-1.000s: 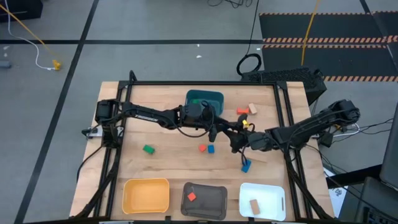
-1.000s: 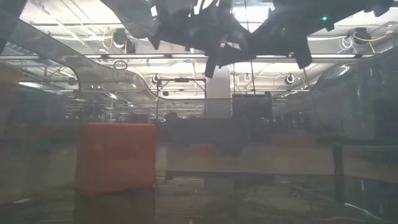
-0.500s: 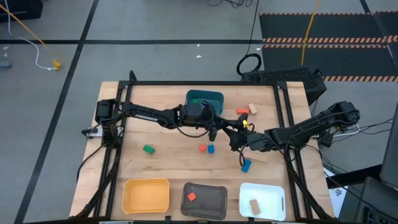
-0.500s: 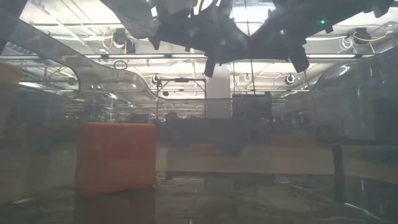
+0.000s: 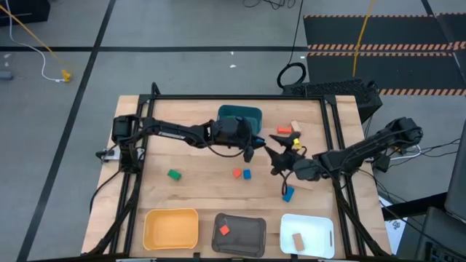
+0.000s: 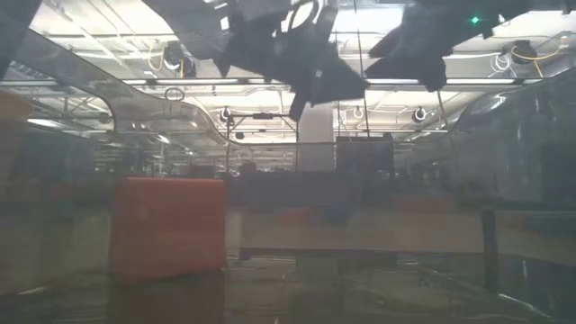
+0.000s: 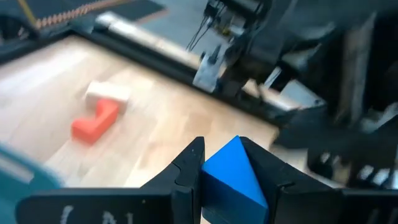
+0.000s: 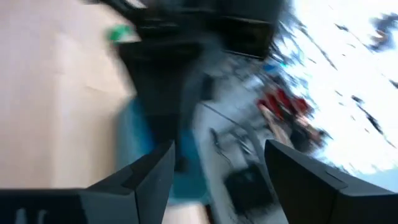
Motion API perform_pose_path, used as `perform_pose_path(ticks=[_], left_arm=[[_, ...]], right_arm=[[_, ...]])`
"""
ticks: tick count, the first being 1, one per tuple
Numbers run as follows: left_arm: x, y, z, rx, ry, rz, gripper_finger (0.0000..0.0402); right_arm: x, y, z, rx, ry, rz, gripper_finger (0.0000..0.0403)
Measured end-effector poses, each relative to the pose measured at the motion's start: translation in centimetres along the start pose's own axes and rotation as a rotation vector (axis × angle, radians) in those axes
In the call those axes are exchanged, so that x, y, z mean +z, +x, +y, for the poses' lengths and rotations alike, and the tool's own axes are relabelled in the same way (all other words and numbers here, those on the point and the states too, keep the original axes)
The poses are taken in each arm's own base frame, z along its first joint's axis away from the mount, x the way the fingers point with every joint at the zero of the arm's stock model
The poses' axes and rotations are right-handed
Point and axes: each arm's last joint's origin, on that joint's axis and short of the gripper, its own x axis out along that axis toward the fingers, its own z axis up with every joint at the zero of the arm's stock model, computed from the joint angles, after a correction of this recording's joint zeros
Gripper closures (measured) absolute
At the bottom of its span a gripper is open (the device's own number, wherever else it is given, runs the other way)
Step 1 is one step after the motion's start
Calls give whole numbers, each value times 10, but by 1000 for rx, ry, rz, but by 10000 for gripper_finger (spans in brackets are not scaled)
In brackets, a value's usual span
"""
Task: Sort & place blocks by color
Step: Put the bottom right blue block into the yellow bin
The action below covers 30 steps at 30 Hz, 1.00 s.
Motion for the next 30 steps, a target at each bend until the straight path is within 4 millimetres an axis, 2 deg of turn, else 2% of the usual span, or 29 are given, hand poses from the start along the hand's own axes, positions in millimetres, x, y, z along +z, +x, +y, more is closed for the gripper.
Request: perform_pose_path(ticks=[6,9,13,17,20,24,30], left_arm=[[-15,-4,19,62,-62,205,321],[-24,-7,23,60,-89,319,321],[-32,-9,18,-65,-104,432,321],[-38,-10,4,-249,-87,507,321],[-42,-18,-7,-288,-107,591,321],[-39,-40,-24,-185,-92,672,321],[-21,-93,-67,10,-52,676,321]], right_arm=[[-2,-13,-3,-138,80,71,170],[-5,-16,0,-125,133,75,172],[-15,-13,7,-39,237,70,173],[-31,-8,16,70,339,71,173],[-42,-4,23,157,487,57,173],[-49,-5,30,293,659,47,173],[-41,-9,26,441,729,4,173]])
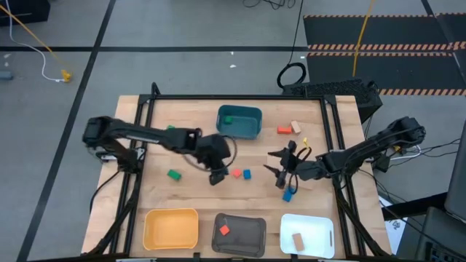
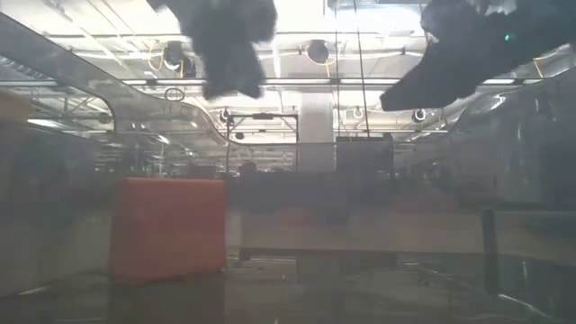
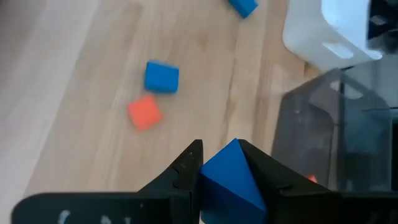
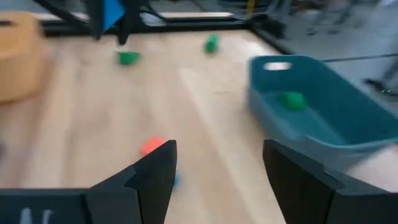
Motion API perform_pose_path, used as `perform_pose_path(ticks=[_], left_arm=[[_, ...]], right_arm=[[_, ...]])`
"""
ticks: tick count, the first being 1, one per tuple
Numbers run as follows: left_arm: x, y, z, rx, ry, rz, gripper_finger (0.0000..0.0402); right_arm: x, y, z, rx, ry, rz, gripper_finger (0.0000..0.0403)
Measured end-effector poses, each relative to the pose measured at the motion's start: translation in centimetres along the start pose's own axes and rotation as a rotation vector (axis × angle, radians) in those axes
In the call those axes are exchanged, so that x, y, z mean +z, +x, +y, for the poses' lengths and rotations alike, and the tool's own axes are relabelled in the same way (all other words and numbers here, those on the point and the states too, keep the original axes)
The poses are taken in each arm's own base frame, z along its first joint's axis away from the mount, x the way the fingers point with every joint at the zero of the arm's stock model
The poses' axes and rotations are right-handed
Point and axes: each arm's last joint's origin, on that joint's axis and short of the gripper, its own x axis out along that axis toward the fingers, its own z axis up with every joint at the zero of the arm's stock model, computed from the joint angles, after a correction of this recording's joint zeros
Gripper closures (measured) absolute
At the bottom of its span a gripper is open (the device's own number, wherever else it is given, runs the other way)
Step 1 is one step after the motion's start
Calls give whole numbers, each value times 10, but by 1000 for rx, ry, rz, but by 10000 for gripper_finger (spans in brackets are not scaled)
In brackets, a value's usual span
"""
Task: Sort & place blocks by color
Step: Put the bottom right blue block into the yellow bin
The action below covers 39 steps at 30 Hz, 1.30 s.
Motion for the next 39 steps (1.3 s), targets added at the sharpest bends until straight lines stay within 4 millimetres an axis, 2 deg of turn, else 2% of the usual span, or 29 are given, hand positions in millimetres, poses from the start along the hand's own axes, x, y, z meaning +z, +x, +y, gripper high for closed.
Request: perform_pose_path(ticks=[4,10,18,27,33,39], left_arm=[[-26,-16,-29,125,-96,34,321],[-67,-15,-69,181,-291,139,318],[-112,-17,-111,205,-440,177,319],[-160,5,-132,371,-564,276,317],[-172,22,-134,437,-606,286,316],[-173,24,-134,437,-616,309,297]], right_arm=[[5,-5,2,136,117,15,173],[7,-10,4,296,252,75,173],[2,-11,3,295,295,142,173],[-7,-11,0,250,322,231,173],[-10,-12,0,249,341,274,173],[-16,-13,-1,265,350,346,172]])
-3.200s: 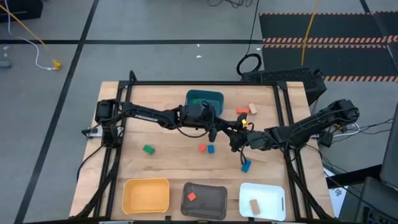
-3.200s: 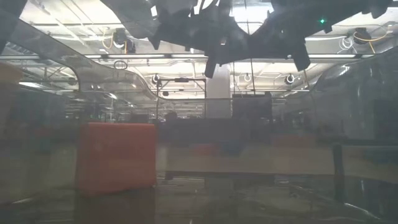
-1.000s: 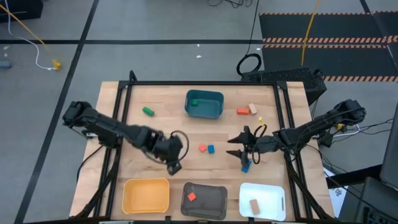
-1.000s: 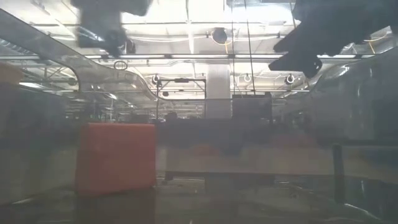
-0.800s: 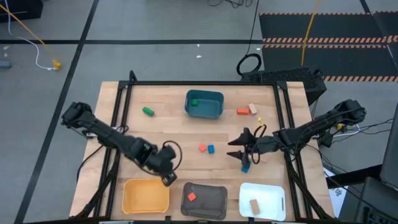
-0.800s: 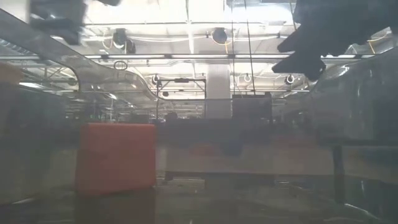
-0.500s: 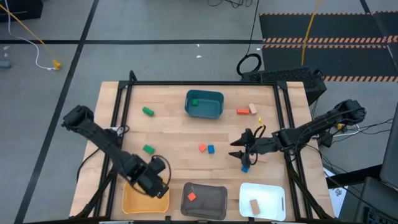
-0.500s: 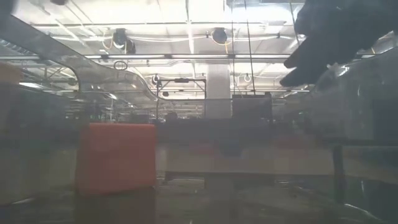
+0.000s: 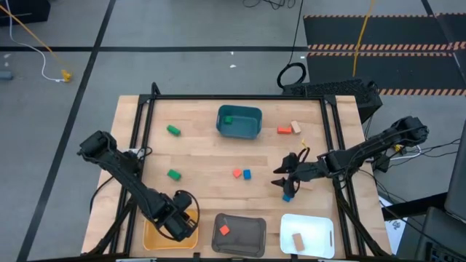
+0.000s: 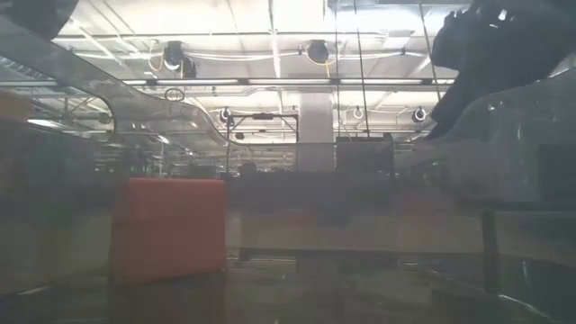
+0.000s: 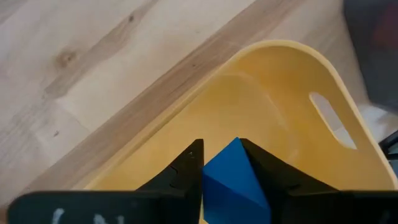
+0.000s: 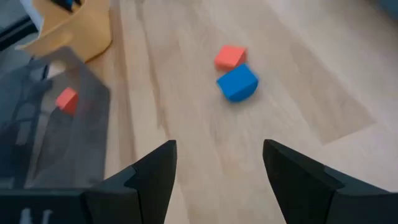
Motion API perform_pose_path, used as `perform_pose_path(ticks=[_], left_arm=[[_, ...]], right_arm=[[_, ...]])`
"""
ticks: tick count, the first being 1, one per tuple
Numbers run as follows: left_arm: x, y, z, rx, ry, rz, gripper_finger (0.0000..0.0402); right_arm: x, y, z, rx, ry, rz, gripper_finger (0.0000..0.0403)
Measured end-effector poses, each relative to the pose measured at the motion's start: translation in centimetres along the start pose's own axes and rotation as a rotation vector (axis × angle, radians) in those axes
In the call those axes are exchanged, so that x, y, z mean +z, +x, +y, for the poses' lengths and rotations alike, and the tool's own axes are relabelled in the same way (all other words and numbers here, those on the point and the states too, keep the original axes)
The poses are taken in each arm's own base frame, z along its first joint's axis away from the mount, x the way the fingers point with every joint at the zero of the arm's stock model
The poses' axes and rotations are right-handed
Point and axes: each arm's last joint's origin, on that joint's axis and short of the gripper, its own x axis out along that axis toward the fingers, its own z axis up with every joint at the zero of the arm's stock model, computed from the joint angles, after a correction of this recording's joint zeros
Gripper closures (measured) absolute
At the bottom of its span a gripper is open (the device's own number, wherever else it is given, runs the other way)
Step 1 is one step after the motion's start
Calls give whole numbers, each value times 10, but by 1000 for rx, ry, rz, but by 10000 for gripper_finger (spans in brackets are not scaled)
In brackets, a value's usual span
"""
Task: Sort & place blocks by color
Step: Put the bottom right blue block into the yellow bin, then put the bottom light brown block into the white bin
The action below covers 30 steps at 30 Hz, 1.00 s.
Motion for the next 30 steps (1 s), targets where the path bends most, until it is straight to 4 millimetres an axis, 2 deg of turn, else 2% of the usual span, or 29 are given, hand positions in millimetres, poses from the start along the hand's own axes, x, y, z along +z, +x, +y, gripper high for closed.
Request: perform_pose_path(ticks=[7,12,16,19,22,27,30], left_arm=[[1,0,0,2,-1,7,206],[12,-5,0,-10,-65,82,158],[27,-17,2,-61,-61,41,146],[41,-30,5,-104,-32,-56,145],[55,-41,9,-129,-3,-182,144],[77,-54,16,-132,54,-335,144],[90,-59,20,-118,90,-391,144]], right_arm=[[-2,-3,-3,-5,-33,39,172],[1,-18,-12,-35,-20,88,172],[15,-40,-15,-105,0,126,172],[21,-51,-17,-141,14,149,172],[14,-52,-23,-208,48,220,172],[-5,-52,-36,-397,124,444,172],[-10,-47,-35,-406,188,536,172]])
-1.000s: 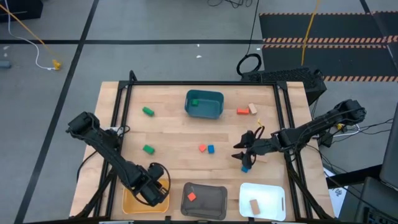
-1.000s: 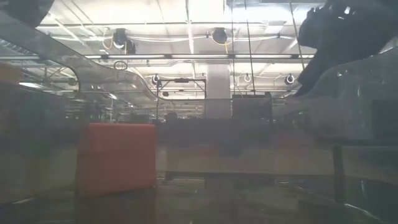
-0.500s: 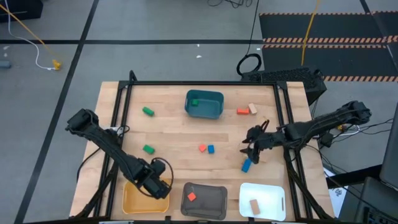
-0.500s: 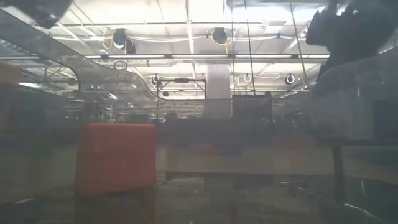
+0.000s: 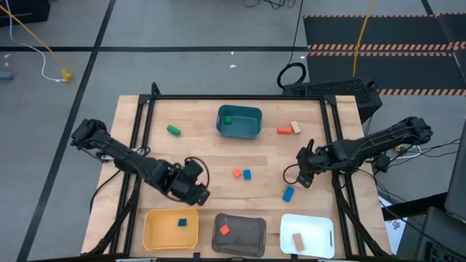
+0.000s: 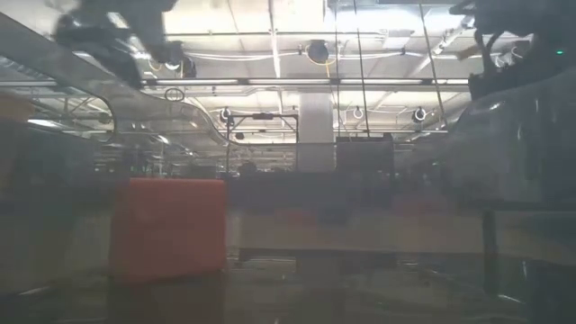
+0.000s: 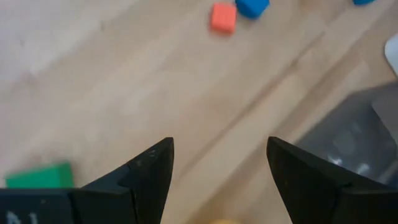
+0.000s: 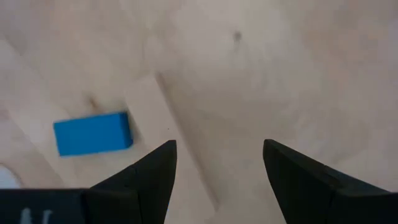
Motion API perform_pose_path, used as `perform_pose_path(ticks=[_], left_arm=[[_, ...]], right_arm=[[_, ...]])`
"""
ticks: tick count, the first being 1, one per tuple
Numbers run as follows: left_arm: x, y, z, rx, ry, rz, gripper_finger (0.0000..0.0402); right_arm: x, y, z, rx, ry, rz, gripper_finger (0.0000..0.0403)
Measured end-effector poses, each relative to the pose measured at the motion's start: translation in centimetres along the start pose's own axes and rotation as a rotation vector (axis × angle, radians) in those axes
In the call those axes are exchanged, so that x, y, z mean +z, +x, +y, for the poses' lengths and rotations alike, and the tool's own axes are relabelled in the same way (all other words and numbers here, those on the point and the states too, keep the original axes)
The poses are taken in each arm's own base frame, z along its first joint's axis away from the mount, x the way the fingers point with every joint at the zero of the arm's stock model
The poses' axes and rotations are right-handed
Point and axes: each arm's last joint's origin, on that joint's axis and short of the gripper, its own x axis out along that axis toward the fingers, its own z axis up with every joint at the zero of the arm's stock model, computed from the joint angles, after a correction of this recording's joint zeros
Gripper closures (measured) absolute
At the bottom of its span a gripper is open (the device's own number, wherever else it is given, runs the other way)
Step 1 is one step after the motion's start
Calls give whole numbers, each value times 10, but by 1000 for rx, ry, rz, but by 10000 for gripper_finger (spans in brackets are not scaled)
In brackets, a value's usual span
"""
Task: Sort & place blocks by color
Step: Put the bottom light brown block into the white bin
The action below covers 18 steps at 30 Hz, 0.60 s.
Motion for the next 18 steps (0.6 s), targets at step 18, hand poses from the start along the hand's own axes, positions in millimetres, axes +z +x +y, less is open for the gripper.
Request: perform_pose_path(ticks=[18], left_arm=[[63,19,20,19,168,-74,144]], right_arm=[[1,25,25,59,-96,101,148]])
